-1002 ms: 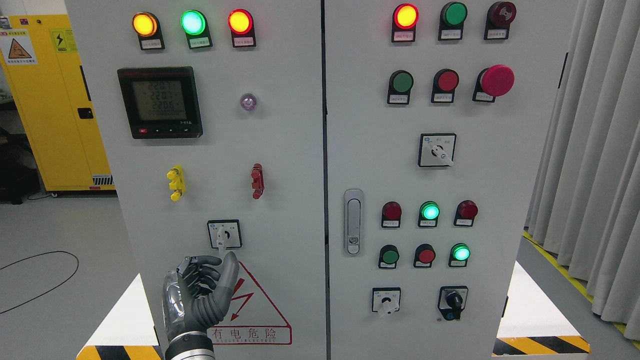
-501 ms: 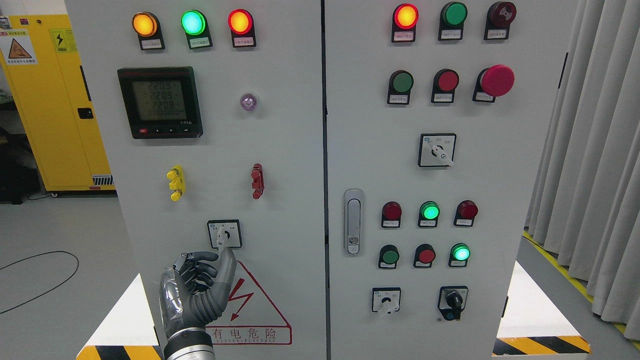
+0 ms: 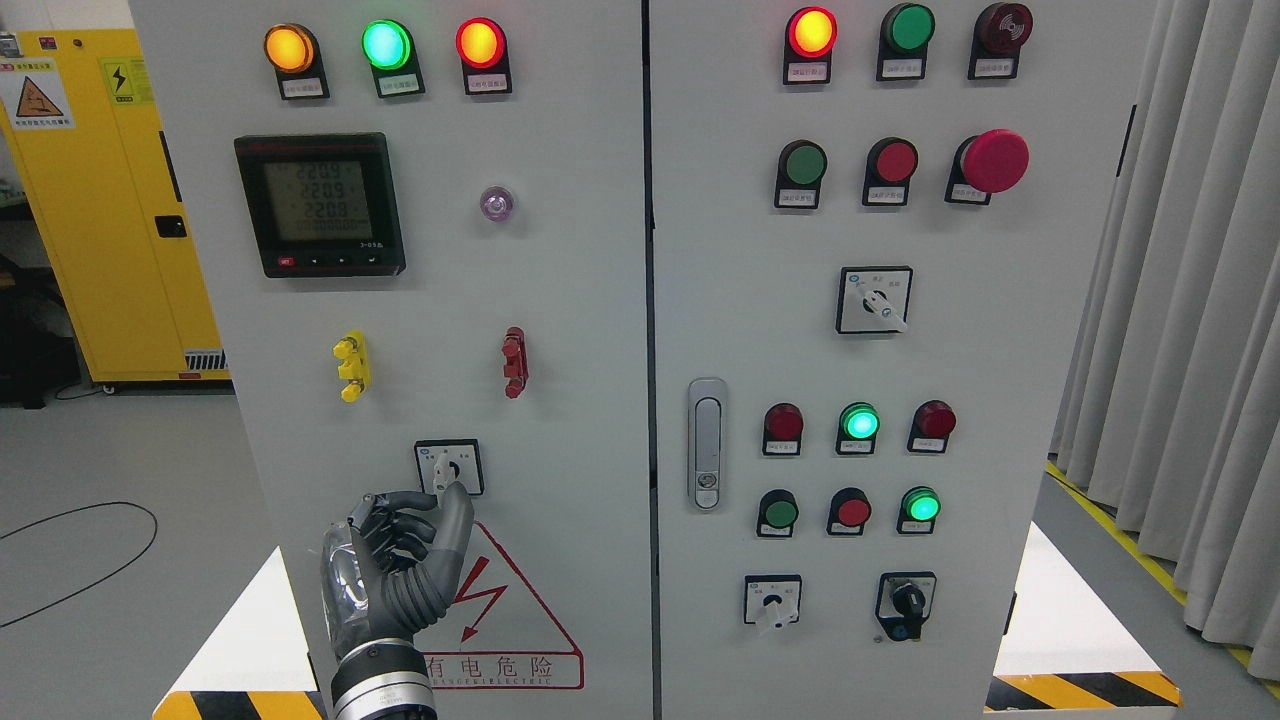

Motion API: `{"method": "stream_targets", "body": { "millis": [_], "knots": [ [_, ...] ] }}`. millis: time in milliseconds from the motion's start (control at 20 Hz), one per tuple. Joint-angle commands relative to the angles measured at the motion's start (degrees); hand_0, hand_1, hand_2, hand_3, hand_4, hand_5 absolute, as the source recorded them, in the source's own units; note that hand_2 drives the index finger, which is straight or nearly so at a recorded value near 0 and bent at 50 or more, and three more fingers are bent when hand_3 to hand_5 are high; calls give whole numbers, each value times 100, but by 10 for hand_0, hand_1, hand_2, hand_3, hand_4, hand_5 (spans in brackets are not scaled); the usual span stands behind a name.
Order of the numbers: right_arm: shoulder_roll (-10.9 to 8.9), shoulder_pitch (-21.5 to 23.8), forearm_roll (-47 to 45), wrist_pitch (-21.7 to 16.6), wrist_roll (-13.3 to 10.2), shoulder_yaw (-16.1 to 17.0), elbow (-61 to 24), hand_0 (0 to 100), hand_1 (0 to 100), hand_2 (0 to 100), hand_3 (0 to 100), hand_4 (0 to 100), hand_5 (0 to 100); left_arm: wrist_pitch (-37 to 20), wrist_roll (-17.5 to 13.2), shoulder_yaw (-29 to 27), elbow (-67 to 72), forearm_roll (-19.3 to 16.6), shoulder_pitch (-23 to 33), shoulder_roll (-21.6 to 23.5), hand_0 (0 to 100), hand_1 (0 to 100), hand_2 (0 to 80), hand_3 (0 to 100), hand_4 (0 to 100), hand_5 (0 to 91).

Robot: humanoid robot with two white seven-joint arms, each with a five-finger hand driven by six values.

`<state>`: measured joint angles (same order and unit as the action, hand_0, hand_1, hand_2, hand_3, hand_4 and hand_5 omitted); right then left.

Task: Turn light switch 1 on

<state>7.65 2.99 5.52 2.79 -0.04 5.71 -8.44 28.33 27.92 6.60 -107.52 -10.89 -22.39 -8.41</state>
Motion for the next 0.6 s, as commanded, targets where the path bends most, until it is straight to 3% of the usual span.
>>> {"method": "stream_targets", "body": {
  "millis": [0, 551],
  "knots": [
    [0, 0, 2, 2, -5, 0, 0, 0, 500, 40, 0, 0, 0, 50, 3, 8, 56, 0, -90, -20, 254, 690, 560, 842, 873, 799],
    [0, 0, 2, 2, -5, 0, 0, 0, 500, 40, 0, 0, 0, 207, 3, 16, 47, -9, -143, -20, 266, 690, 565, 859, 885, 813]
  ]
}}
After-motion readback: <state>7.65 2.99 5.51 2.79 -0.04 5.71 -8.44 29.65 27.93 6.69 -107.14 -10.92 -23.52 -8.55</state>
